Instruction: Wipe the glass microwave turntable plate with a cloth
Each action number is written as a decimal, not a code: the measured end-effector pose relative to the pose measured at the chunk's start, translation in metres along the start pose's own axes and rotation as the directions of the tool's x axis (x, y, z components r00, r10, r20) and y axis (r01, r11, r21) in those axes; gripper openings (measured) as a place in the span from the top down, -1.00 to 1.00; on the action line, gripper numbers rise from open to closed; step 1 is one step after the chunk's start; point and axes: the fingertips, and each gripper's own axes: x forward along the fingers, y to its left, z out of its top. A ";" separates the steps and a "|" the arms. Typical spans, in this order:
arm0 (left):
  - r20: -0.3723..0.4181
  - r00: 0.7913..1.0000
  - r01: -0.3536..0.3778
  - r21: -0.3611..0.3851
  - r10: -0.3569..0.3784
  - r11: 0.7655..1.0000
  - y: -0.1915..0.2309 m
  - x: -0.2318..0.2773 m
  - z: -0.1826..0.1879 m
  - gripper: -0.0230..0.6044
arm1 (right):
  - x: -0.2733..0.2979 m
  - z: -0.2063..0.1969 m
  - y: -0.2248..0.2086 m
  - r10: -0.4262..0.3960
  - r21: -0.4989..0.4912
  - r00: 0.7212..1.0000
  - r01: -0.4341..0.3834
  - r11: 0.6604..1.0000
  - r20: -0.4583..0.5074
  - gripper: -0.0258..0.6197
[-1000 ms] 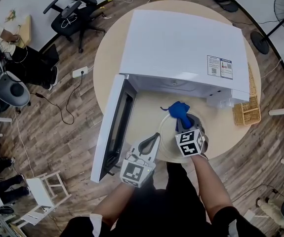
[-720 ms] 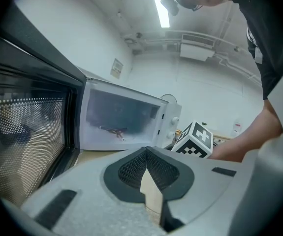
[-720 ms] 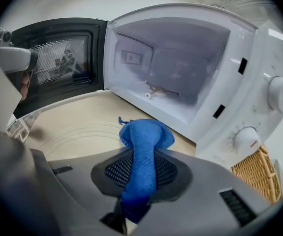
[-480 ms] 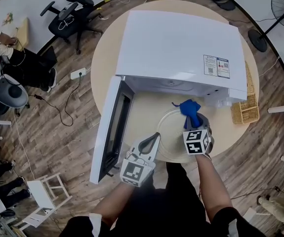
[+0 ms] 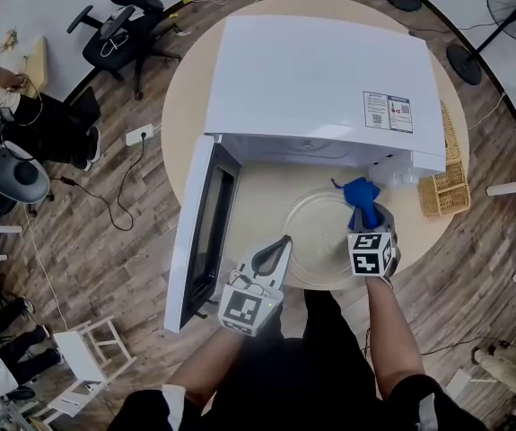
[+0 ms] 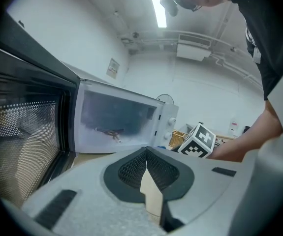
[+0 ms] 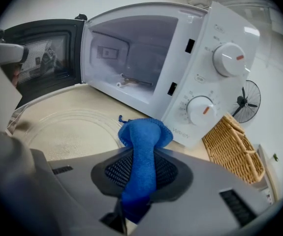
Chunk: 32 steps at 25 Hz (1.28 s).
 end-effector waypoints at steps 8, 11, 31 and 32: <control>-0.006 1.000 -0.008 -0.012 0.008 1.000 -0.001 -0.003 -0.002 0.91 | -0.007 -0.001 0.000 0.007 0.060 1.000 -0.009 0.998 0.030 0.68; -0.005 1.000 -0.010 0.001 0.010 1.000 0.001 -0.007 -0.004 0.91 | -0.019 0.007 0.004 0.033 0.082 0.997 -0.038 0.996 0.064 0.68; -0.027 0.995 -0.093 -0.023 0.092 0.995 0.022 -0.039 -0.027 0.91 | -0.049 0.037 0.160 0.360 -0.066 0.927 -0.354 0.933 0.110 0.68; -0.027 0.995 -0.093 -0.022 0.092 0.995 0.022 -0.040 -0.027 0.91 | -0.049 0.036 0.166 0.365 -0.081 0.925 -0.358 0.930 0.102 0.68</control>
